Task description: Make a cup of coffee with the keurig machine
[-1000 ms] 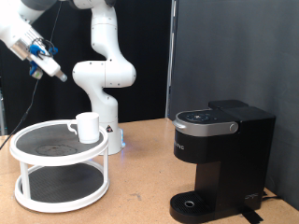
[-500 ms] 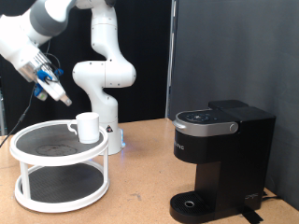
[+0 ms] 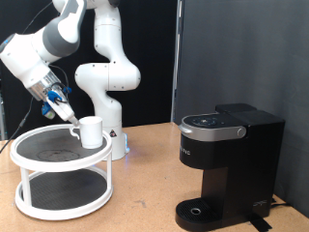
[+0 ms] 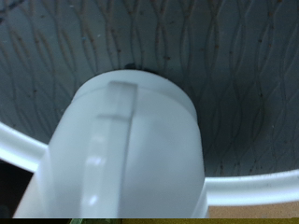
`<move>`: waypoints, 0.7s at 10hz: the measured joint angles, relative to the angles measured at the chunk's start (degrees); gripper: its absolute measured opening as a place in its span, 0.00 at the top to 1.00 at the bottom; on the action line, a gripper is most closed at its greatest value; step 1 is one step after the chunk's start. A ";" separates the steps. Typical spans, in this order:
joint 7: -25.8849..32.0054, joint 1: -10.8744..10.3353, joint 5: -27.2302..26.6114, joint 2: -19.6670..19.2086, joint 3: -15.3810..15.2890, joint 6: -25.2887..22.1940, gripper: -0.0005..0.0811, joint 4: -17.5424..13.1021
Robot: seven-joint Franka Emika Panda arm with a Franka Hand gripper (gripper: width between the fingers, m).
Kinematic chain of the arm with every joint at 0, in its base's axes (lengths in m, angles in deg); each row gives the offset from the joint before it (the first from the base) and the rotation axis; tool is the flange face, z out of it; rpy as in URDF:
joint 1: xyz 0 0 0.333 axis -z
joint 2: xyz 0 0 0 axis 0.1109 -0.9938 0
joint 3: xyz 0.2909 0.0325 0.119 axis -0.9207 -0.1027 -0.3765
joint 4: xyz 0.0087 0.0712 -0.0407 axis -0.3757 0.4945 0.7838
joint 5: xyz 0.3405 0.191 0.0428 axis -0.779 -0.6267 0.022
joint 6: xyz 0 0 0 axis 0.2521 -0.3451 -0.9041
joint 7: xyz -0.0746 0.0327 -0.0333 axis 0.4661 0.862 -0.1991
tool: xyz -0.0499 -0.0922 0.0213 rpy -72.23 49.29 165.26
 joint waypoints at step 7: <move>0.47 0.00 0.04 0.00 0.00 5.38 0.39 4.07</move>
